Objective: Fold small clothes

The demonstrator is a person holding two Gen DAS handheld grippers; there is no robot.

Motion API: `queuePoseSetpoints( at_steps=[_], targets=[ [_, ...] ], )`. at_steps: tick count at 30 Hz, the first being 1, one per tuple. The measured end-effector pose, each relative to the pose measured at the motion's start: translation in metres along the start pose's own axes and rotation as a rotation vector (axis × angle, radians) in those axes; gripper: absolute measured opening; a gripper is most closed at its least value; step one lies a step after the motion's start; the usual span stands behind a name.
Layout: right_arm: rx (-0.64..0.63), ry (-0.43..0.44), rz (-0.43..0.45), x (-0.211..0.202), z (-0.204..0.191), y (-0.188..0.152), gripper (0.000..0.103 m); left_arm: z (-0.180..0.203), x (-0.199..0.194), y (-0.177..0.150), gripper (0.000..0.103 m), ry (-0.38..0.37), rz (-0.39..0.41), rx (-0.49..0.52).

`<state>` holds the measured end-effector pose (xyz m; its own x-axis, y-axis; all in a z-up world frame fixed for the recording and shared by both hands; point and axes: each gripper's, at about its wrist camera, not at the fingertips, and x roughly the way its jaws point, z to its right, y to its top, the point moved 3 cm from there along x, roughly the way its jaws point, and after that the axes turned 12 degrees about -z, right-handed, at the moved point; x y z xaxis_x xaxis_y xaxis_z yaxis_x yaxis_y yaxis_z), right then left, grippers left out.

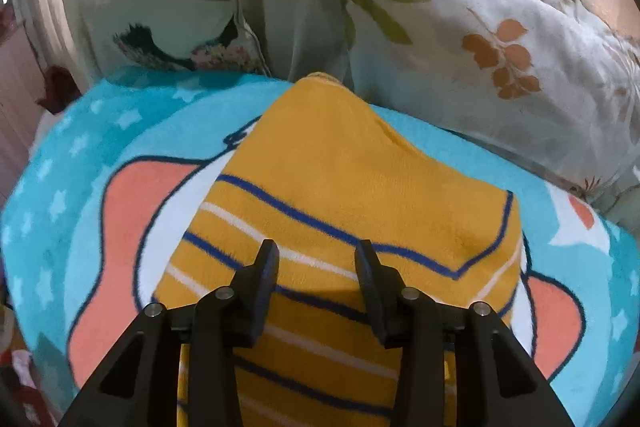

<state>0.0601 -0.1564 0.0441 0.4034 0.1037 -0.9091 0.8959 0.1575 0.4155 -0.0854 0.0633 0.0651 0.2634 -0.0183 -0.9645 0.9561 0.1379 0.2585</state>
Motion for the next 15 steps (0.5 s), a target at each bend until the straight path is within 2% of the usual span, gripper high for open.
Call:
queuePoseSetpoints(
  at_steps=[2,4,7,11,15],
  targets=[
    [0.036,0.019,0.005,-0.005,0.015,-0.01,0.043,0.005,0.0,0.0,0.103,-0.006,0.0,0.012],
    [0.079,-0.002,-0.01,-0.006,0.031,-0.02,0.049,0.009,0.0,0.001,0.103,-0.013,0.001,0.02],
    [0.149,0.062,-0.005,-0.015,0.055,-0.042,0.049,0.018,0.0,0.0,0.103,-0.03,0.001,0.04],
    [0.164,0.016,-0.026,-0.025,0.065,-0.064,0.049,0.031,0.007,0.0,0.103,-0.064,-0.019,0.065],
    [0.187,-0.024,-0.022,-0.041,0.075,-0.083,0.055,0.054,0.018,-0.001,0.103,-0.102,-0.06,0.11]
  ],
)
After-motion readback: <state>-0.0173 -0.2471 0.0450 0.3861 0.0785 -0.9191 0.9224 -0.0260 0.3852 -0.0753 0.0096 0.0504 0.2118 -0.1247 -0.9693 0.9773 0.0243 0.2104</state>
